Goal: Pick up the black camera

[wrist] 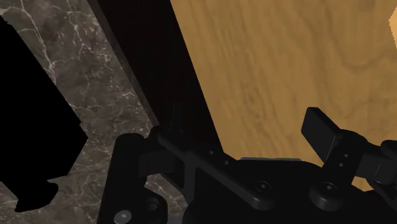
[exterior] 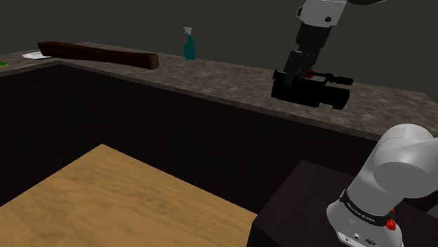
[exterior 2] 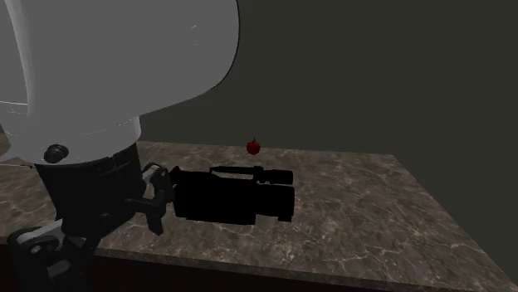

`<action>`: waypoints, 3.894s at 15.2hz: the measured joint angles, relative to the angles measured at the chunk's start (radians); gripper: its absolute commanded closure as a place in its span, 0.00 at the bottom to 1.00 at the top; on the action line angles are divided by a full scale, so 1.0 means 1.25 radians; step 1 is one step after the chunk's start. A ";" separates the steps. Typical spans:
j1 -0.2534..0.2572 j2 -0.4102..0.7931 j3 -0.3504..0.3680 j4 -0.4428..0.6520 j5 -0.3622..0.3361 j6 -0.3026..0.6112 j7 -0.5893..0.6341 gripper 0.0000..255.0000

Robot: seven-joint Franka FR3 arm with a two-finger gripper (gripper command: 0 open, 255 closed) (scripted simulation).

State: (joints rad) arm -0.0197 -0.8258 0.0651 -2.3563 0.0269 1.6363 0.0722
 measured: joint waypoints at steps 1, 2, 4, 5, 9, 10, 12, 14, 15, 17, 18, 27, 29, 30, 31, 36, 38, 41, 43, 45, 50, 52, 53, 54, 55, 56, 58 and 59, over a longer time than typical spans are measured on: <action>0.000 0.000 0.000 0.000 0.000 0.000 0.000 0.00; -0.001 -0.001 -0.010 -0.003 -0.006 0.000 -0.013 0.00; -0.005 0.003 -0.043 -0.003 -0.028 0.001 -0.060 0.00; -0.008 0.004 -0.065 -0.004 -0.041 0.001 -0.090 0.00; -0.018 0.021 -0.144 -0.004 -0.093 0.009 -0.205 0.00; -0.020 0.038 -0.168 0.008 -0.107 0.014 -0.238 0.00; -0.023 0.054 -0.205 0.020 -0.129 0.016 -0.293 0.00; -0.023 0.082 -0.245 0.038 -0.151 0.026 -0.352 0.00; -0.023 0.103 -0.268 0.050 -0.161 0.034 -0.382 0.00; -0.022 0.137 -0.307 0.083 -0.177 0.035 -0.442 0.00; -0.022 0.149 -0.325 0.095 -0.185 0.035 -0.472 0.00; 0.006 0.343 -0.486 0.241 -0.193 0.084 -0.714 0.00; 0.005 0.346 -0.493 0.229 -0.195 0.100 -0.722 0.00; 0.005 0.347 -0.495 0.219 -0.196 0.110 -0.724 0.00; 0.004 0.349 -0.498 0.213 -0.196 0.119 -0.726 0.00; 0.002 0.348 -0.502 0.175 -0.200 0.155 -0.723 1.00; 0.002 0.347 -0.503 0.174 -0.200 0.157 -0.723 1.00; 0.002 0.347 -0.503 0.174 -0.200 0.157 -0.723 1.00; 0.002 0.347 -0.503 0.174 -0.200 0.157 -0.723 1.00; 0.002 0.347 -0.503 0.174 -0.200 0.157 -0.723 1.00; 0.005 0.350 -0.497 0.216 -0.195 0.114 -0.725 1.00; 0.006 0.348 -0.494 0.233 -0.195 0.096 -0.725 1.00; 0.007 0.351 -0.494 0.245 -0.193 0.085 -0.727 1.00; 0.007 0.352 -0.494 0.259 -0.192 0.073 -0.730 1.00; 0.007 0.353 -0.493 0.270 -0.191 0.064 -0.731 1.00; 0.009 0.356 -0.492 0.283 -0.189 0.054 -0.732 1.00; 0.011 0.360 -0.490 0.309 -0.186 0.031 -0.733 1.00; 0.012 0.361 -0.489 0.319 -0.184 0.022 -0.734 1.00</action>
State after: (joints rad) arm -0.0050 -0.3741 -0.5459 -1.9571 -0.2035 1.6633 -0.8447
